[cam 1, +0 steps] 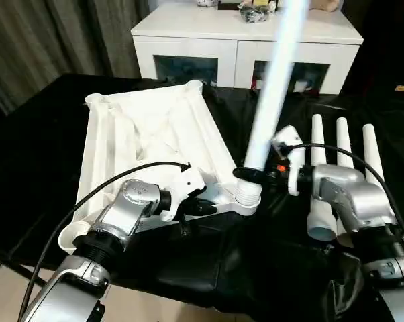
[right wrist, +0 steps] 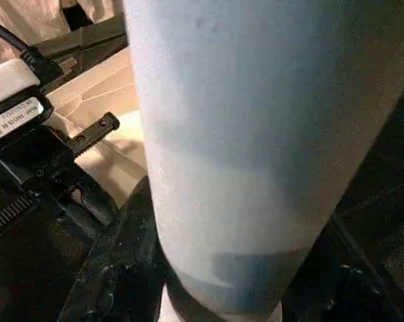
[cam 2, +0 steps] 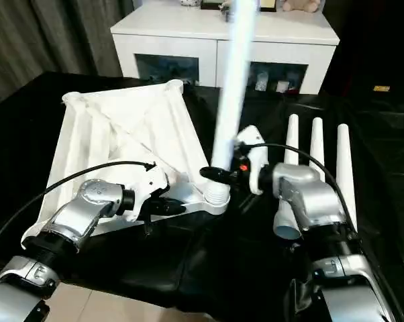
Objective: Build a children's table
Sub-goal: Rotate leg to tighten
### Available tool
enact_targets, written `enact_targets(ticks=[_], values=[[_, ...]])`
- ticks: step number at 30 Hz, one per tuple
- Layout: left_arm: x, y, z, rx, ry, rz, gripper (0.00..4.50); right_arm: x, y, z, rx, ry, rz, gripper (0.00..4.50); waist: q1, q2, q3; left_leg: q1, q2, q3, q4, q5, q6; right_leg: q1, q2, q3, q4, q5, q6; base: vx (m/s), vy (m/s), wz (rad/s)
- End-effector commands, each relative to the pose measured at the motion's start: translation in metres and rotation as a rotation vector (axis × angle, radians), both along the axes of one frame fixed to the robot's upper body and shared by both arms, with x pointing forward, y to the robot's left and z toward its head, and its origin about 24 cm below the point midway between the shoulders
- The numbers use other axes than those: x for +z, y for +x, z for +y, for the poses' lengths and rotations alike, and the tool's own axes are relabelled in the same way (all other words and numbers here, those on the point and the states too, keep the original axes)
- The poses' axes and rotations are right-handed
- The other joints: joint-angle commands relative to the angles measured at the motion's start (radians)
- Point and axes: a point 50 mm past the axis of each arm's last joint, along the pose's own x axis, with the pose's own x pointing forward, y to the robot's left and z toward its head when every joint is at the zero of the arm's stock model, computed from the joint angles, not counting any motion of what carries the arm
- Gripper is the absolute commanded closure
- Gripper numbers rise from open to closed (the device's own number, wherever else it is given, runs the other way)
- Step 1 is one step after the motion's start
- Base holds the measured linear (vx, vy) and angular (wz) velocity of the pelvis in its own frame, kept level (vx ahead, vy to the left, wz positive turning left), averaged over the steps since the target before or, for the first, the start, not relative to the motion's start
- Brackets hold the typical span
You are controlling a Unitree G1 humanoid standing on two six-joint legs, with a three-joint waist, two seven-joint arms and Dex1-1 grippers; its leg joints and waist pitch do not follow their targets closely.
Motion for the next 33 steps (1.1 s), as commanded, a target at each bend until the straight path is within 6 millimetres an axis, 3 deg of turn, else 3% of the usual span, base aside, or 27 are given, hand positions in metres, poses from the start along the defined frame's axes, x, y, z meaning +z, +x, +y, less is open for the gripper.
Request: enact_targets(ticks=[1, 15, 17, 18, 19, 20, 22, 29, 31, 33], values=[[-0.024, -0.012, 0.007, 0.006, 0.089, 0.1, 4.5, -0.015, -0.007, -0.001, -0.006, -0.009, 0.074, 2.65, -0.005, -0.01, -0.054, 0.011, 0.036, -0.008, -0.075, -0.202, 0.026, 0.043, -0.058, 0.034, -0.074, -0.135, -0.245, 0.0, 0.0, 0.0], [-0.022, -0.008, 0.008, 0.033, 0.083, 0.077, 4.5, -0.039, -0.016, -0.011, -0.146, 0.049, 0.085, 2.65, -0.008, -0.009, -0.049, 0.013, 0.036, -0.011, -0.083, -0.257, 0.01, 0.04, -0.059, 0.035, -0.083, -0.206, -0.225, 0.0, 0.0, 0.0], [-0.021, -0.007, 0.008, 0.043, 0.078, 0.071, 4.5, -0.043, -0.02, -0.012, -0.174, 0.064, 0.076, 2.65, -0.012, -0.006, -0.046, 0.015, 0.036, -0.011, -0.087, -0.288, 0.003, 0.037, -0.06, 0.036, -0.089, -0.249, -0.215, 0.0, 0.0, 0.0], [-0.021, -0.006, 0.008, 0.046, 0.078, 0.069, 4.5, -0.045, -0.023, -0.012, -0.186, 0.068, 0.072, 2.65, -0.012, 0.003, -0.045, 0.017, 0.036, -0.014, -0.089, -0.304, -0.003, 0.036, -0.061, 0.036, -0.09, -0.273, -0.208, 0.0, 0.0, 0.0], [-0.021, -0.006, 0.008, 0.046, 0.078, 0.069, 4.5, -0.045, -0.023, -0.012, -0.186, 0.068, 0.072, 2.65, -0.015, -0.002, -0.043, 0.017, 0.036, -0.013, -0.09, -0.315, -0.004, 0.035, -0.059, 0.036, -0.094, -0.285, -0.202, 0.0, 0.0, 0.0], [-0.021, -0.006, 0.008, 0.051, 0.078, 0.065, 4.5, -0.048, -0.028, -0.011, -0.194, 0.063, 0.064, 2.66, -0.017, 0.003, -0.042, 0.02, 0.036, -0.015, -0.093, -0.338, -0.01, 0.034, -0.06, 0.036, -0.097, -0.313, -0.195, 0.0, 0.0, 0.0], [-0.02, -0.005, 0.008, 0.053, 0.077, 0.064, 4.5, -0.049, -0.031, -0.01, -0.193, 0.059, 0.06, 2.66, -0.02, 0.002, -0.04, 0.026, 0.036, -0.015, -0.096, -0.368, -0.015, 0.031, -0.059, 0.036, -0.102, -0.342, -0.189, 0.0, 0.0, 0.0], [-0.021, -0.006, 0.007, 0.052, 0.083, 0.061, 4.5, -0.05, -0.046, 0.0, -0.064, -0.084, 0.017, 2.66, -0.02, 0.002, -0.046, 0.021, 0.037, -0.015, -0.098, -0.295, -0.001, 0.043, -0.059, 0.037, -0.095, -0.227, -0.202, 0.0, 0.0, 0.0], [-0.022, -0.006, 0.007, 0.05, 0.084, 0.061, 4.5, -0.049, -0.047, 0.002, -0.023, -0.12, 0.017, 2.66, -0.021, -0.004, -0.044, 0.021, 0.037, -0.014, -0.099, -0.3, 0.002, 0.043, -0.06, 0.038, -0.098, -0.25, -0.198, 0.0, 0.0, 0.0], [-0.022, -0.007, 0.007, 0.05, 0.086, 0.062, 4.5, -0.048, -0.048, 0.004, -0.001, -0.135, 0.023, 2.66, -0.021, -0.003, -0.041, 0.023, 0.037, -0.014, -0.1, -0.318, 0.0, 0.039, -0.062, 0.04, -0.102, -0.302, -0.191, 0.0, 0.0, 0.0]])
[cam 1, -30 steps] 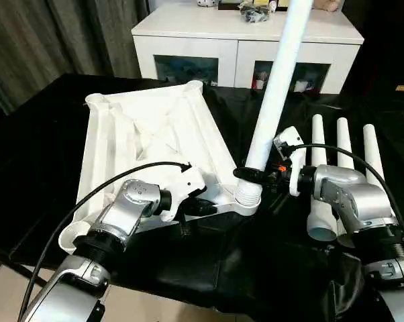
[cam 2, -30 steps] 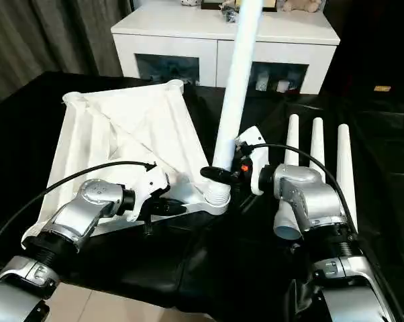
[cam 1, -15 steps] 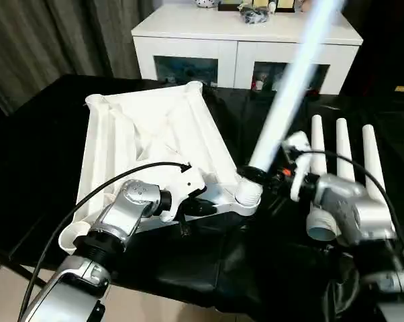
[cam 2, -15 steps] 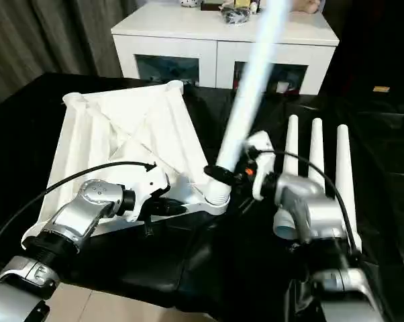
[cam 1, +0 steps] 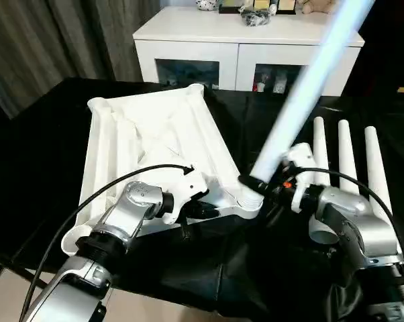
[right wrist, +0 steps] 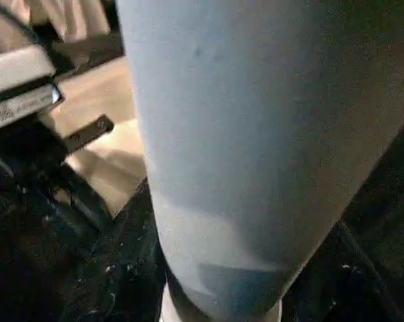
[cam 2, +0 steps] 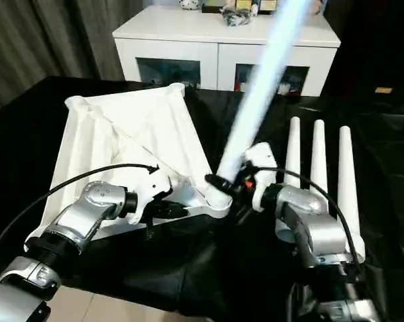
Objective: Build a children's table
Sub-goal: Rotate leg to tighten
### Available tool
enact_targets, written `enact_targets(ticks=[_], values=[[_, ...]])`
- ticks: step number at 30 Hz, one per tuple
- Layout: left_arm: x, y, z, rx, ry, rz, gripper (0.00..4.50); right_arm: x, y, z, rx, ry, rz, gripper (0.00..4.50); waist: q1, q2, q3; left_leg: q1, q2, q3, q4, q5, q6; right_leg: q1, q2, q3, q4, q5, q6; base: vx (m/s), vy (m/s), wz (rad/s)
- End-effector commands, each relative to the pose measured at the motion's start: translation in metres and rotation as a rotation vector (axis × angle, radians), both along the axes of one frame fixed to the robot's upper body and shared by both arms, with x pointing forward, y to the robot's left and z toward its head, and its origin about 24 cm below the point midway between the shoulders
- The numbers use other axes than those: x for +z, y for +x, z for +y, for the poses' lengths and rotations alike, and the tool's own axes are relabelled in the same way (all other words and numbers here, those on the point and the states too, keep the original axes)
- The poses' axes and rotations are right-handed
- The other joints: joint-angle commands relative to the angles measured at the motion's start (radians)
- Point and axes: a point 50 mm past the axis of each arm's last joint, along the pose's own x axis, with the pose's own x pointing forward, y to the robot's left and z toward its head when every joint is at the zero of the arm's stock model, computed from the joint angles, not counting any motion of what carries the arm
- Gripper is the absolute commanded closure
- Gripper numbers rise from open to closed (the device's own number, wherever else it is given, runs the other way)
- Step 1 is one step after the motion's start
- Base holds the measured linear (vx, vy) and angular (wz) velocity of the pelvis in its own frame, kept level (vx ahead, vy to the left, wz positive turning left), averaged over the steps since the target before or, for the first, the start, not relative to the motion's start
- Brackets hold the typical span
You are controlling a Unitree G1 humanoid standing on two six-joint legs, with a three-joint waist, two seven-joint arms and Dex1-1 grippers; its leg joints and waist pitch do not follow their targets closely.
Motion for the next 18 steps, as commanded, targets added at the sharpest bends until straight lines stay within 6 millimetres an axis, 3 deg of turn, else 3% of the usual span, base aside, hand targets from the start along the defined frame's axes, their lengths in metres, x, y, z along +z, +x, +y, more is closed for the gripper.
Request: enact_targets(ticks=[1, 2, 5, 6, 10, 18], values=[[-0.019, -0.005, 0.01, 0.05, 0.085, 0.053, 4.5, -0.034, -0.016, 0.002, 0.065, -0.084, 0.184, 2.66, -0.007, -0.018, -0.036, 0.009, 0.041, -0.013, -0.086, -0.318, 0.001, 0.018, -0.061, 0.039, -0.086, -0.302, -0.197, 0.0, 0.0, 0.0], [-0.02, -0.006, 0.009, 0.049, 0.087, 0.053, 4.5, -0.033, -0.016, 0.003, 0.083, -0.095, 0.194, 2.66, -0.006, -0.024, -0.037, 0.01, 0.042, -0.013, -0.086, -0.311, 0.004, 0.018, -0.062, 0.04, -0.085, -0.303, -0.196, 0.0, 0.0, 0.0], [-0.021, -0.007, 0.009, 0.047, 0.088, 0.054, 4.5, -0.033, -0.017, 0.005, 0.115, -0.105, 0.224, 2.66, -0.005, -0.02, -0.037, 0.011, 0.044, -0.013, -0.086, -0.294, 0.006, 0.018, -0.06, 0.042, -0.082, -0.264, -0.207, 0.0, 0.0, 0.0], [-0.021, -0.007, 0.009, 0.045, 0.089, 0.054, 4.5, -0.034, -0.017, 0.005, 0.124, -0.107, 0.244, 2.66, -0.007, -0.028, -0.037, 0.008, 0.044, -0.012, -0.087, -0.292, 0.007, 0.02, -0.059, 0.041, -0.081, -0.251, -0.209, 0.0, 0.0, 0.0], [-0.022, -0.008, 0.008, 0.042, 0.09, 0.056, 4.5, -0.039, -0.016, 0.003, 0.127, -0.112, 0.313, 2.66, -0.007, -0.026, -0.038, 0.007, 0.043, -0.012, -0.087, -0.29, 0.004, 0.022, -0.062, 0.041, -0.079, -0.239, -0.215, 0.0, 0.0, 0.0], [-0.02, -0.008, 0.009, 0.014, 0.107, 0.049, 4.5, -0.052, -0.013, -0.002, 0.076, -0.137, 0.348, 2.66, -0.014, -0.029, -0.034, 0.013, 0.044, -0.019, -0.096, -0.381, -0.023, 0.016, -0.064, 0.041, -0.091, -0.356, -0.178, 0.0, 0.0, 0.0]])
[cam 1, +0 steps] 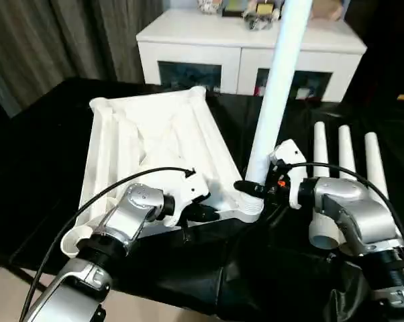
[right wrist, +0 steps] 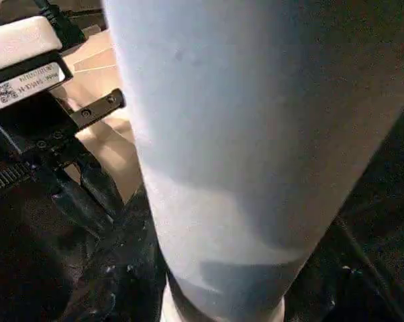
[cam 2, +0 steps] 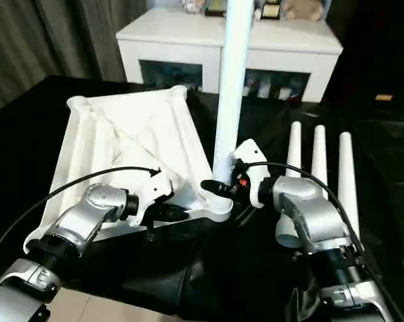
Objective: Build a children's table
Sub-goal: Rotate leg to tighten
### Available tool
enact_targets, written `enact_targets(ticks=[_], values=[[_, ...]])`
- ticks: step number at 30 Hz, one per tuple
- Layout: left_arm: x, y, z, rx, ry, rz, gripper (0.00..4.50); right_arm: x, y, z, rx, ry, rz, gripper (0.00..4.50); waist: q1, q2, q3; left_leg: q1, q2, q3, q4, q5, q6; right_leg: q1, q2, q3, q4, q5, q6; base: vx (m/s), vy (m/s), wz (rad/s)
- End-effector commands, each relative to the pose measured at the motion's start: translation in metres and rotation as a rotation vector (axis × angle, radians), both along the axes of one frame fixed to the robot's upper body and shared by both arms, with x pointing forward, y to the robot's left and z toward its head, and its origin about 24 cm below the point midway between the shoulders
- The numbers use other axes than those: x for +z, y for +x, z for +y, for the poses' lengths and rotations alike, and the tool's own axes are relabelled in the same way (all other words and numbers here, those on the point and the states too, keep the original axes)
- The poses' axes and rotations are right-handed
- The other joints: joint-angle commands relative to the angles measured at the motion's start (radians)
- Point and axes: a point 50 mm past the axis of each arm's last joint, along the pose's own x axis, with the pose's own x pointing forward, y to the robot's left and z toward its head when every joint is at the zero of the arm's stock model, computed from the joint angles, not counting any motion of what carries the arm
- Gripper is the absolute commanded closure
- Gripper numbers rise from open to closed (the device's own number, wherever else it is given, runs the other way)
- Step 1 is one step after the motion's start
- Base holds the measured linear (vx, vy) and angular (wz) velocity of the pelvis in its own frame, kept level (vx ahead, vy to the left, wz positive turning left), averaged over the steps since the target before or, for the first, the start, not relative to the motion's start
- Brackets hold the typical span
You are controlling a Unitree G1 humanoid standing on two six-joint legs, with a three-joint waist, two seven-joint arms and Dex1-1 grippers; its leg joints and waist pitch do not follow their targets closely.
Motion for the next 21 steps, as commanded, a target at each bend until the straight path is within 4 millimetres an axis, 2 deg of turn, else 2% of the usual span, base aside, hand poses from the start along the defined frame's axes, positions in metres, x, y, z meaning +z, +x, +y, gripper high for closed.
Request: enact_targets(ticks=[1, 2, 3, 4, 9, 12, 16, 19, 20, 21], values=[[-0.017, -0.006, 0.01, 0.019, 0.101, 0.044, 4.5, -0.052, -0.021, -0.004, -0.006, -0.079, 0.255, 2.66, -0.008, -0.007, -0.025, 0.007, 0.044, -0.02, -0.09, -0.375, -0.022, 0.009, -0.063, 0.039, -0.089, -0.34, -0.186, 0.0, 0.0, 0.0], [-0.017, -0.006, 0.01, 0.015, 0.105, 0.043, 4.5, -0.053, -0.021, -0.004, -0.009, -0.079, 0.253, 2.66, -0.008, -0.008, -0.025, 0.006, 0.045, -0.02, -0.091, -0.371, -0.022, 0.009, -0.062, 0.039, -0.089, -0.333, -0.186, 0.0, 0.0, 0.0], [-0.017, -0.005, 0.011, 0.008, 0.116, 0.041, 4.5, -0.052, -0.02, -0.004, -0.011, -0.078, 0.248, 2.66, -0.007, -0.002, -0.024, 0.007, 0.045, -0.02, -0.091, -0.373, -0.024, 0.008, -0.062, 0.039, -0.088, -0.325, -0.189, 0.0, 0.0, 0.0], [-0.017, -0.005, 0.011, 0.007, 0.117, 0.041, 4.5, -0.052, -0.02, -0.004, -0.012, -0.078, 0.247, 2.66, -0.008, -0.005, -0.025, 0.006, 0.045, -0.02, -0.091, -0.374, -0.025, 0.009, -0.061, 0.039, -0.089, -0.32, -0.189, 0.0, 0.0, 0.0], [-0.018, -0.007, 0.014, -0.035, 0.158, 0.06, 4.5, -0.053, -0.019, -0.003, -0.025, -0.068, 0.234, 2.66, -0.013, -0.004, -0.023, 0.008, 0.044, -0.022, -0.094, -0.415, -0.033, 0.006, -0.062, 0.038, -0.093, -0.361, -0.182, 0.0, 0.0, 0.0], [-0.02, -0.008, 0.017, -0.059, 0.199, 0.074, 4.5, -0.054, -0.018, -0.003, -0.044, -0.07, 0.226, 2.66, -0.016, 0.001, -0.024, 0.007, 0.044, -0.024, -0.096, -0.417, -0.039, 0.006, -0.061, 0.039, -0.091, -0.339, -0.187, 0.0, 0.0, 0.0], [-0.022, -0.007, 0.021, -0.055, 0.241, 0.085, 4.5, -0.056, -0.016, -0.003, -0.103, -0.072, 0.217, 2.66, -0.024, 0.0, -0.022, 0.006, 0.042, -0.023, -0.098, -0.419, -0.039, 0.006, -0.061, 0.038, -0.095, -0.358, -0.185, 0.0, 0.0, 0.0], [-0.024, -0.004, 0.02, -0.011, 0.244, 0.09, 4.5, -0.06, -0.012, -0.003, -0.181, -0.079, 0.206, 2.66, -0.03, 0.0, -0.019, 0.011, 0.04, -0.023, -0.096, -0.454, -0.041, -0.002, -0.063, 0.039, -0.104, -0.441, -0.171, 0.0, 0.0, 0.0], [-0.027, -0.001, 0.017, 0.049, 0.246, 0.087, 4.5, -0.064, -0.008, -0.002, -0.29, -0.09, 0.199, 2.66, -0.036, 0.003, -0.007, 0.022, 0.036, -0.028, -0.097, -0.525, -0.05, -0.015, -0.063, 0.034, -0.118, -0.581, -0.137, 0.0, 0.0, 0.0], [-0.027, -0.001, 0.017, 0.049, 0.246, 0.087, 4.5, -0.064, -0.008, -0.002, -0.29, -0.09, 0.199, 2.66, -0.038, 0.0, -0.011, 0.027, 0.034, -0.031, -0.095, -0.535, -0.051, -0.013, -0.066, 0.034, -0.123, -0.611, -0.123, 0.0, 0.0, 0.0]])
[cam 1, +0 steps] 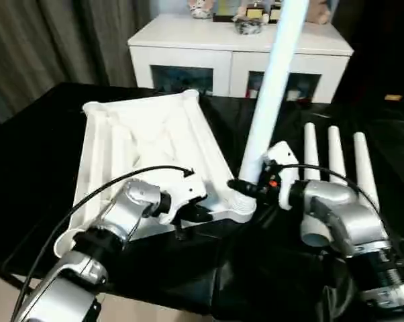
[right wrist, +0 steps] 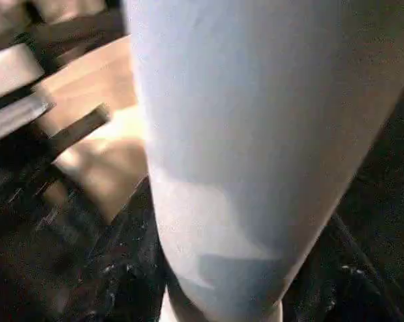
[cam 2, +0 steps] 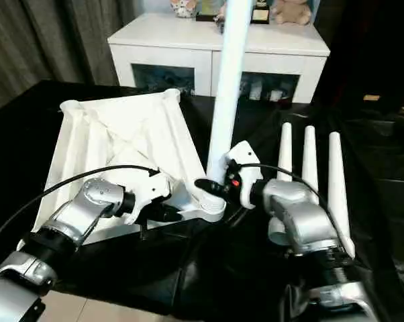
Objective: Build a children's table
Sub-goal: Rotate leg to tighten
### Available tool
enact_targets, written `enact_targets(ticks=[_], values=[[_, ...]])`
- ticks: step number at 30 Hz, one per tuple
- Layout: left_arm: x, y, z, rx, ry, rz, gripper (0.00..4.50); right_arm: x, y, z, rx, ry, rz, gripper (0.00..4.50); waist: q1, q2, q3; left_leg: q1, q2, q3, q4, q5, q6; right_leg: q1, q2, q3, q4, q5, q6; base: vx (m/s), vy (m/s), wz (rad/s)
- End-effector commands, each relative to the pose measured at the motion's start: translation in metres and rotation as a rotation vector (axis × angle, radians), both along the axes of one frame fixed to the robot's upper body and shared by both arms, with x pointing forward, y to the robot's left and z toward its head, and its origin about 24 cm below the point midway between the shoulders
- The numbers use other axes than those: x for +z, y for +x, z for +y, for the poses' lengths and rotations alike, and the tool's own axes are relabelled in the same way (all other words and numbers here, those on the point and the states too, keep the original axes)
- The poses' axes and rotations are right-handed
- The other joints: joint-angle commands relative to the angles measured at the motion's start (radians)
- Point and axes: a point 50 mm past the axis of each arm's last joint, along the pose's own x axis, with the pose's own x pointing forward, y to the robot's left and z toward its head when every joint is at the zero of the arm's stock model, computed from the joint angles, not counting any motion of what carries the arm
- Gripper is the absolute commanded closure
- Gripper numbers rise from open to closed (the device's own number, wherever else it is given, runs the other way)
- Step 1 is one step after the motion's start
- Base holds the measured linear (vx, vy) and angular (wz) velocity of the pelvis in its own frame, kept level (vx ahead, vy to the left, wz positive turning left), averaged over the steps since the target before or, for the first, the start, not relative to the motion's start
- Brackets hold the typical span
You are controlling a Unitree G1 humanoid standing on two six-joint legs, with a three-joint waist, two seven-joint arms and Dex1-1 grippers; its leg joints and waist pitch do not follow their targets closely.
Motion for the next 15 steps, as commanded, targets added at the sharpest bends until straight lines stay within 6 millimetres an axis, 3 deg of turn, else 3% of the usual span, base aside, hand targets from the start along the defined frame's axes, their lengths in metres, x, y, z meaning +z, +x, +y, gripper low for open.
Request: enact_targets(ticks=[1, 3, 4, 5, 6, 7, 8, 9, 10, 11, 12, 13, 14, 15], values=[[-0.026, -0.006, 0.006, 0.1, 0.125, 0.071, 4.5, -0.054, -0.012, -0.019, -0.211, -0.161, 0.212, 2.66, -0.012, 0.003, 0.002, 0.012, 0.037, -0.035, -0.084, -0.561, -0.053, -0.02, -0.066, 0.032, -0.118, -0.643, -0.114, 0.0, 0.0, 0.0], [-0.027, -0.004, 0.002, 0.142, 0.125, 0.073, 4.5, -0.057, -0.01, -0.018, -0.27, -0.174, 0.21, 2.66, -0.022, 0.003, 0.003, 0.015, 0.034, -0.044, -0.089, -0.603, -0.063, -0.022, -0.062, 0.023, -0.125, -0.689, -0.078, -0.035, 0.019, -0.05], [-0.028, -0.002, -0.006, 0.204, 0.115, 0.076, 4.5, -0.06, -0.008, -0.014, -0.341, -0.184, 0.212, 2.66, -0.029, -0.004, 0.005, 0.017, 0.028, -0.051, -0.087, -0.644, -0.061, -0.024, -0.057, 0.012, -0.134, -0.732, -0.049, -0.069, 0.038, -0.1], [-0.028, 0.0, -0.014, 0.256, 0.105, 0.078, 4.5, -0.063, -0.007, -0.009, -0.389, -0.192, 0.212, 2.66, -0.042, 0.005, 0.009, 0.036, 0.019, -0.056, -0.08, -0.695, -0.053, -0.038, -0.055, -0.011, -0.155, -0.78, -0.022, -0.076, 0.042, -0.07], [-0.028, 0.003, -0.024, 0.305, 0.095, 0.069, 4.5, -0.065, -0.007, -0.002, -0.412, -0.203, 0.211, 2.66, -0.049, 0.001, 0.009, 0.034, 0.018, -0.06, -0.082, -0.71, -0.049, -0.032, -0.053, -0.022, -0.16, -0.779, -0.014, -0.068, 0.05, -0.06], [-0.028, 0.003, -0.024, 0.305, 0.095, 0.069, 4.5, -0.065, -0.007, -0.002, -0.412, -0.203, 0.211, 2.66, -0.057, 0.011, 0.014, 0.036, 0.02, -0.062, -0.088, -0.743, -0.048, -0.028, -0.048, -0.037, -0.165, -0.769, -0.009, -0.068, 0.05, -0.06], [-0.027, 0.005, -0.032, 0.336, 0.089, 0.058, 4.5, -0.067, -0.006, 0.005, -0.424, -0.21, 0.21, 2.66, -0.069, 0.024, 0.019, 0.035, 0.029, -0.076, -0.11, -0.844, -0.058, -0.011, -0.038, -0.068, -0.163, -0.698, -0.005, -0.062, 0.066, -0.07], [-0.027, 0.005, -0.032, 0.336, 0.089, 0.058, 4.5, -0.067, -0.006, 0.005, -0.424, -0.21, 0.21, 2.66, -0.067, 0.035, 0.023, 0.026, 0.037, -0.079, -0.131, -0.897, -0.063, 0.007, -0.03, -0.076, -0.15, -0.637, -0.018, -0.088, 0.068, -0.04], [-0.024, 0.007, -0.041, 0.362, 0.068, 0.05, 4.5, -0.068, -0.006, 0.012, -0.429, -0.215, 0.206, 2.66, -0.04, 0.053, 0.018, -0.058, 0.074, -0.071, -0.218, -1.014, -0.077, 0.105, -0.026, -0.061, 0.038, -0.347, -0.078, -0.088, 0.068, -0.04], [-0.02, 0.009, -0.051, 0.377, 0.041, 0.041, 4.5, -0.068, -0.005, 0.02, -0.412, -0.218, 0.196, 2.66, 0.063, 0.025, 0.001, -0.054, 0.056, 0.039, -0.232, -0.842, -0.021, 0.076, -0.011, 0.008, 0.111, -0.329, -0.063, -0.085, -0.016, 0.32], [-0.02, 0.009, -0.051, 0.377, 0.041, 0.041, 4.5, -0.068, -0.005, 0.02, -0.412, -0.218, 0.196, 2.66, 0.005, -0.046, -0.017, 0.049, 0.034, 0.019, -0.114, -0.68, -0.032, -0.01, -0.055, 0.044, -0.007, -0.631, -0.025, 0.041, -0.132, 0.29], [-0.016, 0.01, -0.057, 0.38, 0.014, 0.036, 4.5, -0.065, -0.004, 0.028, -0.389, -0.203, 0.184, 2.66, 0.003, -0.071, -0.028, 0.102, -0.002, -0.002, 0.046, -0.443, -0.038, -0.076, -0.12, 0.048, -0.124, -0.871, -0.023, 0.041, -0.132, 0.29], [-0.014, 0.011, -0.057, 0.377, -0.002, 0.027, 4.5, -0.059, -0.003, 0.034, -0.357, -0.172, 0.157, 2.66, 0.018, -0.03, 0.002, -0.049, -0.016, -0.102, 0.084, -0.05, 0.035, 0.041, -0.186, 0.097, -0.142, -0.955, -0.115, 0.081, -0.058, -0.32], [-0.014, 0.011, -0.057, 0.377, -0.002, 0.027, 4.5, -0.059, -0.003, 0.034, -0.357, -0.172, 0.157, 2.66, 0.012, -0.041, 0.022, -0.061, 0.009, -0.1, 0.025, -0.104, -0.006, 0.04, -0.16, 0.052, -0.129, -0.886, -0.112, 0.063, 0.088, -0.54]])
